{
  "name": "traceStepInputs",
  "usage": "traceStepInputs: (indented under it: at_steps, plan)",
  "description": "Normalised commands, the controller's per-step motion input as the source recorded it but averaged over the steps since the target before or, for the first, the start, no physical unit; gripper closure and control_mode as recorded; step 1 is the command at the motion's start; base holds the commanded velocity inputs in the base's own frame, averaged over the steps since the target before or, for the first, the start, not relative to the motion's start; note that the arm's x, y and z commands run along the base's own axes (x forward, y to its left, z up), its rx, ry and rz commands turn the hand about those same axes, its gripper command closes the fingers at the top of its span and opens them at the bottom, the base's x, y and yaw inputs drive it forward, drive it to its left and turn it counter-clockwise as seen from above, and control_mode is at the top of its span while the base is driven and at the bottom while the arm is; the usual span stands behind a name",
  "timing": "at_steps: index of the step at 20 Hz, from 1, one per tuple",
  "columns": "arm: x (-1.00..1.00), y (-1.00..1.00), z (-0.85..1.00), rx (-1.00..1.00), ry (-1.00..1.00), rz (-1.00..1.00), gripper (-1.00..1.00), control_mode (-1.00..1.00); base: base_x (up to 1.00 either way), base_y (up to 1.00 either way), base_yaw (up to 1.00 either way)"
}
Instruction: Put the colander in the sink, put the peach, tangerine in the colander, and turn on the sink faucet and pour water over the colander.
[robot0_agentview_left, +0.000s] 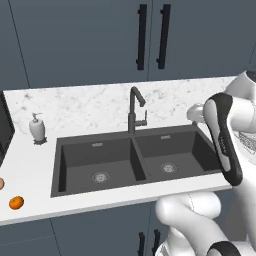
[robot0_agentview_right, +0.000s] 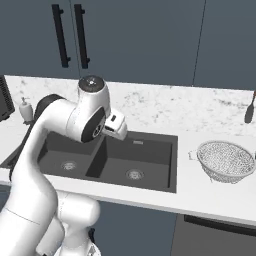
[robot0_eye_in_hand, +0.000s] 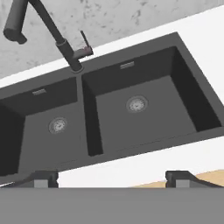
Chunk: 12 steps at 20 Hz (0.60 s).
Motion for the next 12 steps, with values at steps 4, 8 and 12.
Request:
traceStepInputs:
  at_steps: [4, 8, 12]
  plan:
    - [-0.51, -0.83, -0.36, 0.16, -0.04, -0.47, -1.00, -1.00, 0.00, 0.00, 0.00]
    - [-0.26, -0.94, -0.46, 0.09, -0.03, -0.48, -1.00, -1.00, 0.00, 0.00, 0.00]
    - [-0.01, -0.99, -0.41, 0.11, 0.01, -0.50, -1.00, -1.00, 0.00, 0.00, 0.00]
